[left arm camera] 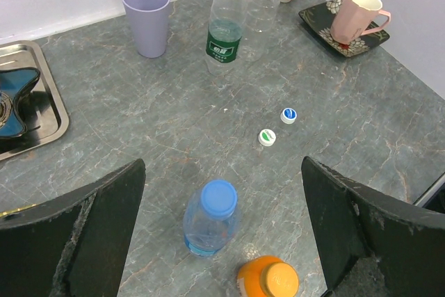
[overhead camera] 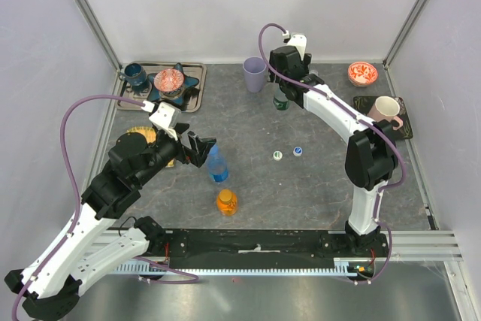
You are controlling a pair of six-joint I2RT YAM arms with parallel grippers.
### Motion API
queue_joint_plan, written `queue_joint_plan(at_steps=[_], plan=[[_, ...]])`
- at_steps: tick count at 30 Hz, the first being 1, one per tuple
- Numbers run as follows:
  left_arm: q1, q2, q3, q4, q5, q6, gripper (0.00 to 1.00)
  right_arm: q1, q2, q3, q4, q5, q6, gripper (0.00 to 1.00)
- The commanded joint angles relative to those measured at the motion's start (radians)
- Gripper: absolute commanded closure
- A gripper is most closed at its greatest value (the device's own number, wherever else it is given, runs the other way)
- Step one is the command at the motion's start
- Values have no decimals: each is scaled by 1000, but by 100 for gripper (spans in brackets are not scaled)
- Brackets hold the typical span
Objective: Unscrew the bottle caps
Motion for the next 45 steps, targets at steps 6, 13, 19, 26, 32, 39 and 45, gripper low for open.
queue_joint_plan(at_steps=[6,13,19,26,32,39,45], plan=[[-1,2,9,48,-6,13,0,21,-199,48,-29,-15,31,15],[-1,-28,4,47,-201,-48,0,176,-434,-107,-38,-101,9,15],[-1,-75,1,-10,-563,-113,0,360,-573,-306,-12,-410,-8,14],[-1,-152,11,-136,-704,-207,1,529,-532,-334,-1,-309,3,9],[-1,-209,-17,-214,-669,-238,1,594,-440,-291,34,-275,29,2],[-1,-267,-35,-239,-649,-214,1,621,-342,-262,36,-246,34,2],[-1,-282,-58,-245,-629,-215,0,635,-278,-244,31,-245,41,5]])
